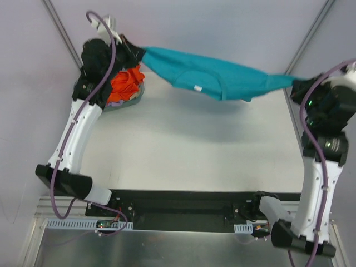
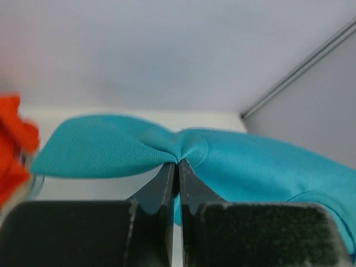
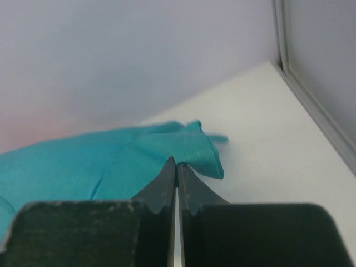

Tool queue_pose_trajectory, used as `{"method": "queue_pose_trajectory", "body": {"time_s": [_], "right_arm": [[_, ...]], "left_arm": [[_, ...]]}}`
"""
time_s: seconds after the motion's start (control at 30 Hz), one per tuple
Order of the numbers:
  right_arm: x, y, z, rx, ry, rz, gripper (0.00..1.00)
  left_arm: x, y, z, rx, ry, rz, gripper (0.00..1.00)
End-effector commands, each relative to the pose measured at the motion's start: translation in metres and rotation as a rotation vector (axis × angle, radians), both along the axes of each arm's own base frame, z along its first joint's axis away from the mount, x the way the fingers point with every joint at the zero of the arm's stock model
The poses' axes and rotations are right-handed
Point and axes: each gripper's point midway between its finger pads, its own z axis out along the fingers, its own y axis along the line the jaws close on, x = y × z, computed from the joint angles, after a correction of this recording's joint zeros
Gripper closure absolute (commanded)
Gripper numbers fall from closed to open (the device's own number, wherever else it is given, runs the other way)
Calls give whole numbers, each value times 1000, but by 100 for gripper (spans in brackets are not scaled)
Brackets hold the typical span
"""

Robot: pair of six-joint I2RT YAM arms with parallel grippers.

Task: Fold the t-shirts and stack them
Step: Flatten out the tshirt

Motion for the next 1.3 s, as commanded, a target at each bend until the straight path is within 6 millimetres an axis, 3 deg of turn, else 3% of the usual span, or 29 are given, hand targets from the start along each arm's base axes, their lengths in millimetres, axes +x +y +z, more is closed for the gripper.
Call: {"method": "queue_pose_trajectory", "body": {"time_s": [0.0, 0.03, 0.07, 0.1, 0.13, 0.17, 0.27, 0.3, 0.33, 0.37, 0.4, 0.43, 0.57, 0.6, 0.73, 0.77, 0.83, 0.87, 0.9, 0.93, 0.97, 1.03, 1.07, 1.17, 1.27], "right_arm": [[-50, -13, -137, 104, 295, -145, 99], [-66, -11, -188, 145, 442, -166, 99], [-77, -8, -212, 154, 504, -166, 99], [-89, -4, -225, 158, 526, -156, 99], [-102, 0, -268, 177, 634, -151, 98], [-108, 6, -283, 188, 667, -128, 95], [-135, 21, -331, 239, 813, -91, 84], [-143, 22, -341, 245, 860, -94, 72], [-145, 21, -344, 244, 878, -100, 62], [-146, 19, -347, 237, 889, -108, 49], [-143, 19, -347, 235, 899, -109, 12], [-141, 17, -345, 232, 899, -113, 1], [-114, 28, -327, 224, 868, 9, 3], [-100, 31, -316, 199, 818, 58, 3], [-63, 60, -308, 179, 770, 241, 3], [-54, 66, -317, 170, 810, 264, 3], [-31, 81, -308, 103, 784, 319, 3], [-21, 91, -322, 85, 842, 348, 3], [-10, 96, -324, 74, 851, 359, 3], [7, 106, -310, 56, 825, 398, 3], [21, 111, -330, 62, 894, 410, 3], [45, 122, -334, 53, 899, 439, 3], [68, 125, -341, 53, 916, 444, 3], [103, 137, -357, 69, 953, 475, 3], [119, 133, -385, 56, 1010, 444, 3]], "left_arm": [[-26, 10, -152, 38, 339, 36, 100], [-35, 12, -178, 42, 392, 38, 100], [-54, 17, -222, 33, 496, 57, 100], [-63, 21, -241, 21, 542, 78, 100], [-71, 24, -261, 15, 589, 95, 100], [-87, 28, -290, 13, 656, 116, 98], [-110, 33, -325, 25, 742, 123, 76], [-114, 33, -330, 21, 758, 115, 60], [-119, 30, -333, 11, 774, 103, 31], [-125, 25, -337, 0, 794, 71, 21], [-127, 24, -338, -6, 801, 59, 6], [-130, 21, -339, -8, 808, 42, 1], [-134, 12, -335, -12, 810, 2, 1], [-137, 4, -334, -5, 807, -22, 1], [-148, -28, -335, 39, 822, -118, 1], [-151, -36, -343, 52, 852, -137, 1], [-160, -51, -356, 63, 910, -178, 1], [-162, -53, -362, 68, 932, -180, 1], [-164, -55, -366, 66, 952, -182, 1], [-169, -57, -377, 66, 995, -179, 1], [-171, -56, -383, 68, 1012, -167, 1], [-177, -55, -398, 89, 1053, -151, 1], [-179, -55, -402, 100, 1062, -146, 1], [-181, -52, -419, 107, 1113, -107, 1], [-177, -48, -434, 127, 1147, -56, 1]]}}
